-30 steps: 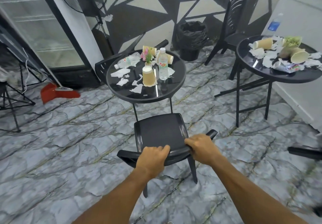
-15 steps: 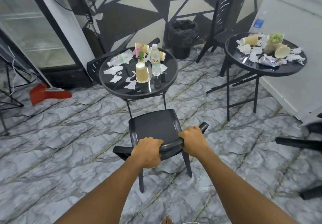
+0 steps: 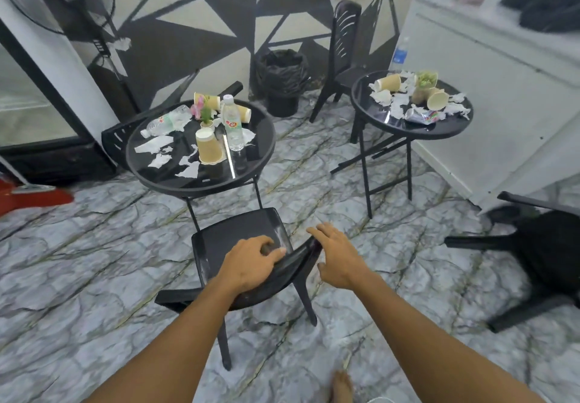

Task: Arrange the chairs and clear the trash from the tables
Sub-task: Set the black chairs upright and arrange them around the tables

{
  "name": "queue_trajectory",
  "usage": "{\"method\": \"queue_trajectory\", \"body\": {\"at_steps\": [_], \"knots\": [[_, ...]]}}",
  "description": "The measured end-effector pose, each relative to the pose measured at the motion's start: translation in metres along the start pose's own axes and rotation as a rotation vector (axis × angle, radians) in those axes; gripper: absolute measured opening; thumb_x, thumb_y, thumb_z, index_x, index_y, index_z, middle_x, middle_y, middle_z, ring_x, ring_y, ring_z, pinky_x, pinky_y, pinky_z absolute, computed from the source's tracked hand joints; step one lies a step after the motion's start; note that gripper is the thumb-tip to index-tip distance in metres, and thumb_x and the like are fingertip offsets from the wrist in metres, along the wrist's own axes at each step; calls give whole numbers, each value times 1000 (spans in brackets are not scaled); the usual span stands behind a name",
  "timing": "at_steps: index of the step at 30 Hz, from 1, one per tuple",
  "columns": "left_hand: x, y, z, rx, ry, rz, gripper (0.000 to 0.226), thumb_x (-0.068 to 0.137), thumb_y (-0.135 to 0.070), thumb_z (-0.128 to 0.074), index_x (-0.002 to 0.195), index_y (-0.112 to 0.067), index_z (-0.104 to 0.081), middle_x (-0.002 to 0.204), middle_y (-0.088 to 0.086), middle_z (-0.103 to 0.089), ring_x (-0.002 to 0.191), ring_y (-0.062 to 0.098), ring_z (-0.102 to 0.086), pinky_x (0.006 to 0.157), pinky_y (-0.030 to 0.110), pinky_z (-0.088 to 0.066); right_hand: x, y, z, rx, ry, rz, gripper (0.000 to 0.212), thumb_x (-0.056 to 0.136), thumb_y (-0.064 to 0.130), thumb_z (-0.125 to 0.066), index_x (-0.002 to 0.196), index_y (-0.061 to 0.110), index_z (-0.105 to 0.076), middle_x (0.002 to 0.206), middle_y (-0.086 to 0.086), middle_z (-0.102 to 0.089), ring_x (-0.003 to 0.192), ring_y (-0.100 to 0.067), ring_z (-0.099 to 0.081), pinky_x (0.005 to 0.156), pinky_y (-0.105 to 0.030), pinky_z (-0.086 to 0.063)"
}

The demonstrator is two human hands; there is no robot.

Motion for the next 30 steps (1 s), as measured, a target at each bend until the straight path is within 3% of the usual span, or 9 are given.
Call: {"method": "queue_trajectory", "body": {"at_steps": [3,6,14,17,24,30], "knots": [[40,-59,-5,93,-16,-58,43,92,-51,-58,128,-28,-58,121,-4,-64,113,23,-59,96,42,-50,18,-35,31,3,0,-44,72,85,24,-63,150,22,-30,155,-5,-29,143,-24,-23,115,-42,-28],[90,-122,-17,149,-30,-122,47,89,-41,-61,131,-22,-57,130,3,-62,118,24,-58,98,44,-50,47,-85,69,-37,-22,-92,63,83,26,-63,143,24,-42,147,-6,-42,137,-24,-35,108,-43,-38],[215,-233,-70,184,58,-84,45,90,-28,-63,134,-18,-55,140,5,-55,125,24,-51,91,29,-43,101,-225,146,66,-8,-136,50,81,21,-65,130,22,-55,137,-4,-53,129,-24,-45,103,-42,-43],[254,-254,-77,174,73,-66,47,90,-27,-63,135,-20,-54,141,4,-54,124,23,-53,89,30,-45,125,-270,165,77,18,-156,48,81,19,-66,128,23,-57,135,-4,-55,124,-23,-51,98,-38,-48],[368,-270,-50,146,14,33,53,88,-31,-63,139,-22,-51,147,4,-48,135,23,-44,103,35,-43,228,-308,209,81,35,-92,50,81,20,-63,131,23,-56,137,-6,-53,122,-24,-53,97,-38,-49],[501,-275,-5,109,-53,73,56,81,-27,-61,137,-24,-53,143,7,-49,125,25,-52,96,36,-50,370,-324,263,13,81,-16,52,78,26,-62,129,25,-57,133,-7,-57,116,-24,-57,93,-41,-52]]}}
Point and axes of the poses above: each hand's wrist, its own x-axis towards the middle knuckle, its own z-axis out of the back of the hand, y = z × x, the point moved 5 cm from there along x, towards the middle knuckle
